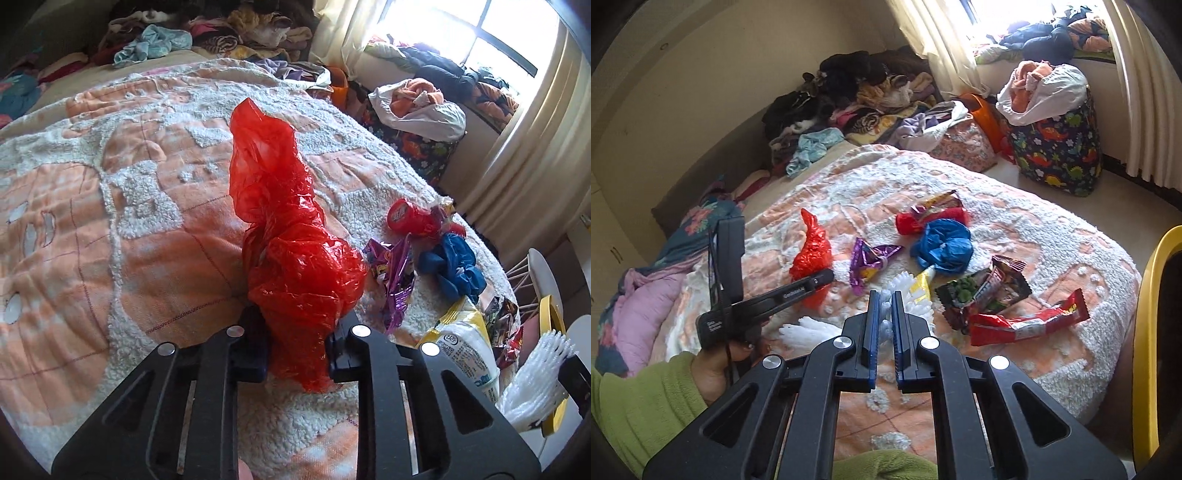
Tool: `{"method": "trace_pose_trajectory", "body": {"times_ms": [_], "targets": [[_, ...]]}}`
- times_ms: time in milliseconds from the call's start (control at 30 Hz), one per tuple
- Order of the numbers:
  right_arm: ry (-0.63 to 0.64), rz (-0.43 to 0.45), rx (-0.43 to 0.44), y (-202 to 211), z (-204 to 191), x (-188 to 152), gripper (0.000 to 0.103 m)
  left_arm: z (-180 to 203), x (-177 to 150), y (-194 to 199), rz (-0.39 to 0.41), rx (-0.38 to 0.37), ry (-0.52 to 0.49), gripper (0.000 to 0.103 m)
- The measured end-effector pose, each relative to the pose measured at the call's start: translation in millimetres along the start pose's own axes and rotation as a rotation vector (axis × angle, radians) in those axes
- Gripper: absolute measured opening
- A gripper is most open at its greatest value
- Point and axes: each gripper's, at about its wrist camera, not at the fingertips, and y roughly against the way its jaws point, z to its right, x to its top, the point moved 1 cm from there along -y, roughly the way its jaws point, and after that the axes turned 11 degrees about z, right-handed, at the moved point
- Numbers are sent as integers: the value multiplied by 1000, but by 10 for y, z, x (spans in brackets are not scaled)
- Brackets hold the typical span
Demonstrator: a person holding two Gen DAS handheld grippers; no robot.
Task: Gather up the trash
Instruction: 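Carry the red bag and mesh net with both grippers over the bin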
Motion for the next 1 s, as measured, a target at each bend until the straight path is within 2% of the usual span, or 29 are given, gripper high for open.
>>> {"method": "trace_pose_trajectory", "body": {"times_ms": [400, 533, 700, 1000], "targets": [[49, 61, 30, 213, -192, 76, 7, 185, 215, 317, 86, -67, 3, 14], [24, 75, 37, 268, -170, 101, 7, 246, 262, 435, 113, -93, -3, 14], [-13, 113, 21, 412, -57, 162, 7, 390, 300, 571, 143, -140, -30, 14], [-58, 174, -77, 709, 167, 254, 7, 700, 237, 688, 143, -270, -29, 14]]}}
